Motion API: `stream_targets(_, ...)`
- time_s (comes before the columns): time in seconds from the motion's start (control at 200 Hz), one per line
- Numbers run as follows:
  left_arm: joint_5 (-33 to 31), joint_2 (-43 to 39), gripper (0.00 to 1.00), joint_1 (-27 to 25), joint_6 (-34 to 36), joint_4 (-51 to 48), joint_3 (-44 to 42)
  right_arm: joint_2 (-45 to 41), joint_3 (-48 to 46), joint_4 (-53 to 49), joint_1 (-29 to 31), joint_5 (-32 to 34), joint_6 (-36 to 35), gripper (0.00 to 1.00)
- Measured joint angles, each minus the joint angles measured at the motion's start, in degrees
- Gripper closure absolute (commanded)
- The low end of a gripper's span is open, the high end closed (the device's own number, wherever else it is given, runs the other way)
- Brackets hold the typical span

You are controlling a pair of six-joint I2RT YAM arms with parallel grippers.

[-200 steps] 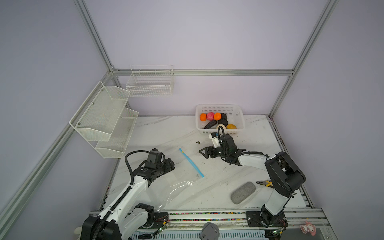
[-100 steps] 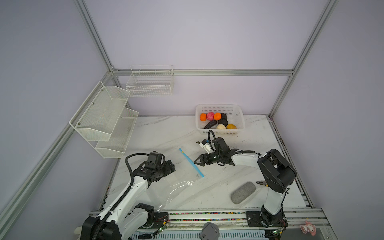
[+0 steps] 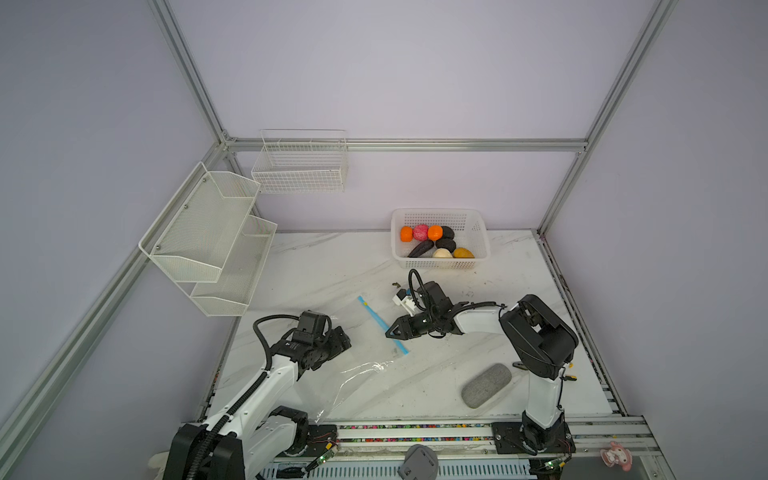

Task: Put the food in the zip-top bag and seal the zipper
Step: 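Move the right gripper over the blue zipper while the left gripper lowers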

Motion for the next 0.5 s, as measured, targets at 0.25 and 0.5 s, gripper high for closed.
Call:
stream_targets(0.25, 0.00, 0.92, 0.13, 0.00, -0.39, 1.18, -0.50, 0.00, 0.00, 1.97, 0.02, -1.40, 1.36, 0.72)
stream_targets(0.5, -0.02, 1.27, 0.13, 0.00, -0.66, 2.19, -1.46, 0.00, -0.44, 4.72, 0.02, -2.91, 3.10, 0.73)
